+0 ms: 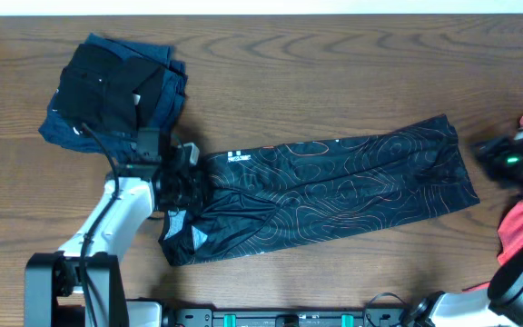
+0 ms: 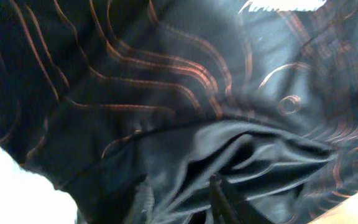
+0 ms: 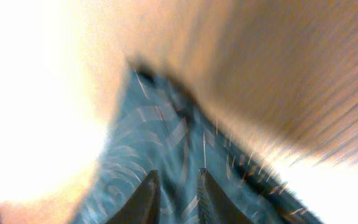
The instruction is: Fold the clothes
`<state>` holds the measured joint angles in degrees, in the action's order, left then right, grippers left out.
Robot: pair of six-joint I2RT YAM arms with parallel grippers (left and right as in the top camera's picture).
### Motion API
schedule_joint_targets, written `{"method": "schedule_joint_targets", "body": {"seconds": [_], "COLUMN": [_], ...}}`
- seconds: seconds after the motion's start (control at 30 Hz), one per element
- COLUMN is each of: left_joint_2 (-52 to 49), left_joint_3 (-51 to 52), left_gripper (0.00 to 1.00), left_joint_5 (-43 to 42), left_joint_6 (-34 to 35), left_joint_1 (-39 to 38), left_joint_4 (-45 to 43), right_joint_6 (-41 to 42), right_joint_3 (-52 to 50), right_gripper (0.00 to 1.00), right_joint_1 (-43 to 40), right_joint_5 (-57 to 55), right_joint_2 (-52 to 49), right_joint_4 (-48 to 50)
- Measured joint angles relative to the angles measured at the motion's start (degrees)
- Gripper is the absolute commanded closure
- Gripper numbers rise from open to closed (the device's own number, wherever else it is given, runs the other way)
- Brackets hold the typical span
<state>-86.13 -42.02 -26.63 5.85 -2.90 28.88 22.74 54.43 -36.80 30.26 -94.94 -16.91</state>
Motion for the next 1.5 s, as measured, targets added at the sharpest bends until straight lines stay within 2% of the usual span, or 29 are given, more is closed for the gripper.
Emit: {"method": "schedule_joint_targets", "body": {"seconds": [0.17, 0.33, 0.47, 0.53, 0.67, 0.8, 0.93, 1.03, 1.2, 1.5], "left_joint_2": [-2.3, -4.1, -5.7, -6.4, -7.5, -8.3, -8.4, -8.4, -8.4, -8.6], "left_joint_3": [4.4, 4.6, 3.5, 2.6, 0.4, -1.4, -2.4, -2.7, -2.8, -2.8], "left_gripper": [0.86, 0.87, 0.87, 0.87, 0.86, 0.71, 0.48, 0.39, 0.31, 0.30], "left_joint_5": [-0.9, -1.0, 0.1, 0.9, 3.5, 4.8, 3.8, 2.1, -1.5, -12.5], "left_joint_6": [0.1, 1.8, 3.7, 4.6, 5.9, 6.4, 6.6, 6.8, 7.0, 7.3], "left_joint_1": [0.1, 0.1, 0.9, 2.3, 6.0, 8.2, 8.2, 8.3, 8.5, 8.5], "left_joint_4": [-6.1, -11.6, -16.0, -16.6, -16.0, -15.4, -14.9, -14.9, -14.5, -12.8], "right_joint_6": [-4.1, -11.5, -15.5, -17.6, -21.4, -24.6, -28.3, -31.1, -35.1, -38.1], "right_joint_3": [4.1, 4.0, 4.0, 4.0, 4.0, 4.0, 4.0, 4.0, 4.1, 6.5], "right_gripper": [0.65, 0.60, 0.49, 0.45, 0.43, 0.42, 0.43, 0.46, 0.49, 0.56], "right_joint_1": [-4.2, -4.4, -3.8, -3.1, -1.3, -0.3, -0.2, 0.7, 3.7, 4.5], "right_joint_5": [2.3, -0.1, -2.8, -3.4, -4.1, -4.0, -1.6, -0.9, 0.5, 5.7], "right_joint_2": [2.4, 1.9, -0.4, -2.6, -7.1, -10.0, -10.7, -10.8, -11.4, -15.3], "right_joint_4": [-3.0, -9.4, -10.4, -10.8, -11.8, -12.3, -13.2, -15.1, -18.2, -20.7]}}
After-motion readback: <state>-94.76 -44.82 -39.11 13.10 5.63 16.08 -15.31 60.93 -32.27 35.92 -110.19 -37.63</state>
